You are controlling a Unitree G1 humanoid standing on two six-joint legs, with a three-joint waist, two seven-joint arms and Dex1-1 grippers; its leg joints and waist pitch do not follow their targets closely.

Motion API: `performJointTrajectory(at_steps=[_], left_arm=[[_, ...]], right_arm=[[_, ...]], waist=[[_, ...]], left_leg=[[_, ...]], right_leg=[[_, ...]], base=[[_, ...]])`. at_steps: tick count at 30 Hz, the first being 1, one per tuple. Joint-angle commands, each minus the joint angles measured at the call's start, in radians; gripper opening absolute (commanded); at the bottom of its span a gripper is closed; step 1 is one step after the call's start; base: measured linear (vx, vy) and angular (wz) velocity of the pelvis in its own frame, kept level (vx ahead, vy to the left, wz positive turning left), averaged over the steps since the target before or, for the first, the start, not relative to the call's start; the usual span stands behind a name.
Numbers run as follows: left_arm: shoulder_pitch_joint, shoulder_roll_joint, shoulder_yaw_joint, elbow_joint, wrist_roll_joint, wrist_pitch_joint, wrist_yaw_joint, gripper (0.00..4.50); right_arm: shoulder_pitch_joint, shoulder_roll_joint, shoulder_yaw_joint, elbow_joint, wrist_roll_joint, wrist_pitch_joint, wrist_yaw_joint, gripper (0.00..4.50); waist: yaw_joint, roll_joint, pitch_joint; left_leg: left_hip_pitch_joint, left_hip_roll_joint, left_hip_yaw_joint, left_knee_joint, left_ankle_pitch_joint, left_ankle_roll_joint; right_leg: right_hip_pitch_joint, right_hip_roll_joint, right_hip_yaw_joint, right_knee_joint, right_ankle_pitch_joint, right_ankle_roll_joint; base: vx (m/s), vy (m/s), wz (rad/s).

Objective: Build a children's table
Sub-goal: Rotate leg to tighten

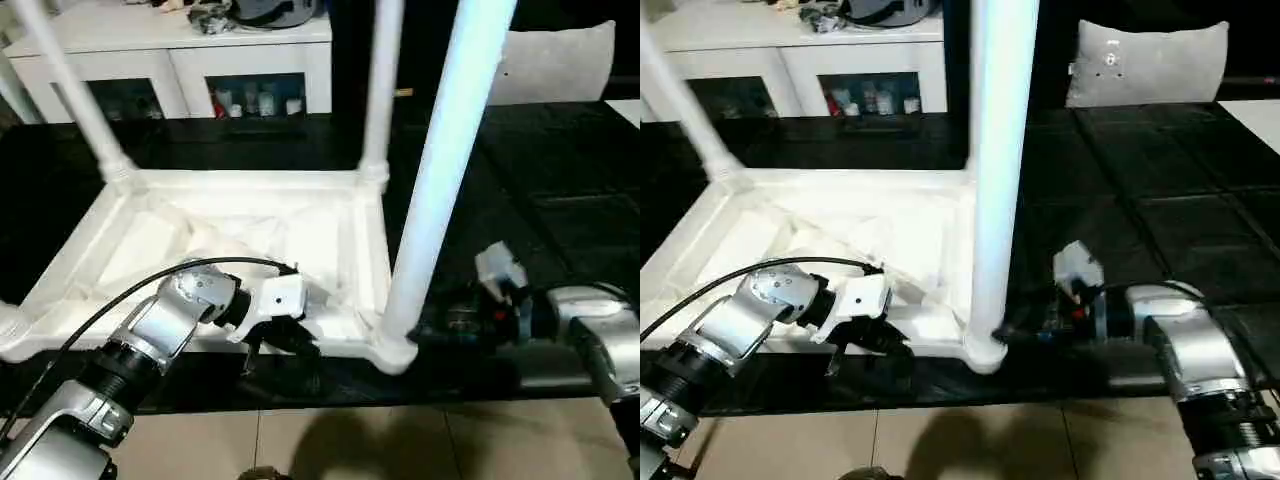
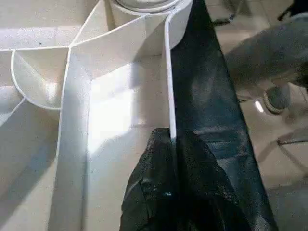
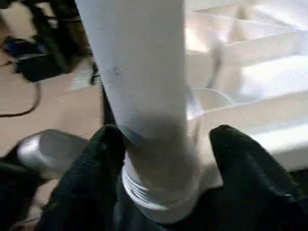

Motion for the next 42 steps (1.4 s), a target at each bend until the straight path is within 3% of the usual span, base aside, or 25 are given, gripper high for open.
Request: performJointTrajectory(at_steps=[1,9,15,18,20,22,24,26,29,32,33,34,36,37,39,40,42], left_arm=[[-0.010,0.002,-0.047,0.000,0.011,-0.017,-0.056,0.00],[-0.013,-0.011,-0.047,0.015,0.012,-0.034,-0.068,0.00],[0.009,-0.008,-0.036,0.005,-0.001,-0.023,-0.067,0.00],[0.029,-0.017,-0.016,-0.023,-0.025,0.026,-0.047,0.00],[0.050,-0.047,0.019,-0.059,-0.043,0.118,0.027,0.00],[0.065,-0.080,0.042,-0.092,-0.053,0.196,0.094,0.00],[0.070,-0.102,0.052,-0.107,-0.056,0.231,0.130,0.00],[0.079,-0.175,0.082,-0.133,-0.069,0.314,0.228,0.00],[0.076,-0.211,0.096,-0.131,-0.072,0.346,0.273,0.00],[0.023,-0.359,0.159,-0.039,-0.043,0.428,0.490,0.00],[0.023,-0.359,0.159,-0.039,-0.043,0.428,0.490,0.00],[0.012,-0.389,0.175,-0.023,-0.034,0.447,0.539,0.00],[-0.028,-0.465,0.220,0.030,-0.012,0.441,0.688,0.00],[-0.028,-0.465,0.220,0.030,-0.012,0.441,0.688,0.00],[-0.041,-0.493,0.231,0.040,-0.007,0.427,0.734,0.00],[-0.039,-0.494,0.228,0.032,-0.004,0.430,0.735,0.00],[-0.035,-0.487,0.222,0.024,-0.001,0.434,0.727,0.00]], right_arm=[[-0.026,0.001,0.005,-0.015,0.005,0.003,0.015,2.70],[-0.030,0.013,0.037,-0.008,0.010,0.008,0.048,2.06],[-0.006,0.015,0.045,-0.038,0.027,0.027,0.057,1.91],[0.008,0.028,0.033,-0.059,0.046,0.044,0.038,1.90],[0.024,0.062,0.019,-0.081,0.052,0.080,-0.040,1.90],[0.038,0.097,0.016,-0.097,0.046,0.103,-0.112,1.90],[0.036,0.122,0.017,-0.086,0.023,0.110,-0.170,1.89],[0.040,0.181,0.033,-0.078,-0.035,0.108,-0.292,1.89],[0.032,0.217,0.028,-0.061,-0.057,0.120,-0.369,1.89],[-0.032,0.374,-0.037,0.044,-0.120,0.128,-0.689,1.88],[-0.032,0.374,-0.037,0.044,-0.120,0.128,-0.689,1.88],[-0.043,0.403,-0.049,0.060,-0.132,0.131,-0.747,1.87],[-0.086,0.489,-0.085,0.116,-0.145,0.119,-0.906,1.87],[-0.086,0.489,-0.085,0.116,-0.145,0.119,-0.906,1.87],[-0.113,0.527,-0.096,0.149,-0.150,0.088,-0.954,1.87],[-0.118,0.535,-0.104,0.155,-0.149,0.078,-0.960,2.22],[-0.120,0.536,-0.118,0.154,-0.136,0.078,-0.957,2.57]], waist=[[-0.002,-0.022,-0.058],[0.000,-0.023,-0.059],[0.001,-0.024,-0.060],[0.001,-0.023,-0.059],[-0.003,-0.021,-0.057],[-0.006,-0.022,-0.053],[-0.014,-0.024,-0.047],[-0.025,-0.024,-0.046],[-0.049,-0.025,-0.042],[-0.079,-0.017,-0.039],[-0.090,-0.021,-0.039],[-0.091,-0.023,-0.040],[-0.092,-0.018,-0.044],[-0.102,-0.012,-0.045],[-0.101,-0.017,-0.051],[-0.101,-0.010,-0.051],[-0.097,-0.012,-0.055]], left_leg=[[0.010,0.080,-0.027,-0.066,-0.150,0.096],[0.010,0.079,-0.027,-0.065,-0.144,0.093],[0.009,0.078,-0.027,-0.064,-0.134,0.097],[0.008,0.078,-0.027,-0.064,-0.141,0.095],[0.008,0.083,-0.029,-0.068,-0.142,0.086],[0.012,0.078,-0.029,-0.069,-0.167,0.078],[0.016,0.071,-0.029,-0.071,-0.198,0.060],[0.014,0.070,-0.032,-0.073,-0.222,0.046],[0.017,0.063,-0.036,-0.074,-0.258,0.031],[0.026,0.054,-0.037,-0.068,-0.300,0.021],[0.028,0.052,-0.038,-0.067,-0.311,0.018],[0.026,0.051,-0.040,-0.068,-0.311,0.023],[0.021,0.053,-0.039,-0.071,-0.293,0.038],[0.024,0.056,-0.039,-0.073,-0.290,0.033],[0.019,0.059,-0.041,-0.075,-0.279,0.041],[0.015,0.061,-0.039,-0.075,-0.264,0.053],[0.010,0.063,-0.037,-0.075,-0.226,0.069]], right_leg=[[0.041,-0.105,0.064,-0.082,-0.319,-0.161],[0.042,-0.104,0.063,-0.081,-0.326,-0.154],[0.043,-0.104,0.063,-0.080,-0.307,-0.158],[0.043,-0.104,0.062,-0.081,-0.321,-0.157],[0.042,-0.104,0.063,-0.078,-0.314,-0.164],[0.040,-0.106,0.062,-0.087,-0.364,-0.158],[0.036,-0.105,0.059,-0.101,-0.469,-0.127],[0.039,-0.107,0.058,-0.104,-0.516,-0.103],[0.036,-0.105,0.051,-0.115,-0.569,-0.082],[0.028,-0.102,0.044,-0.127,-0.614,-0.075],[0.028,-0.101,0.039,-0.133,-0.627,-0.065],[0.032,-0.102,0.039,-0.134,-0.627,-0.058],[0.035,-0.102,0.043,-0.132,-0.589,-0.057],[0.030,-0.099,0.042,-0.131,-0.552,-0.075],[0.038,-0.100,0.046,-0.124,-0.490,-0.090],[0.038,-0.104,0.052,-0.120,-0.448,-0.105],[0.043,-0.103,0.055,-0.111,-0.378,-0.124]], base=[[0.000,0.000,0.00],[0.000,0.000,0.00],[0.000,0.000,0.00],[0.000,0.000,0.00],[0.000,0.000,0.00],[0.000,0.000,0.00],[0.000,0.000,0.00],[0.000,0.000,0.00],[0.000,0.000,0.00],[0.000,0.000,0.00],[0.000,0.000,0.00],[0.000,0.000,0.00],[0.000,0.000,0.00],[0.000,0.000,0.00],[0.000,0.000,0.00],[0.000,0.000,0.00],[0.000,0.000,0.00]])
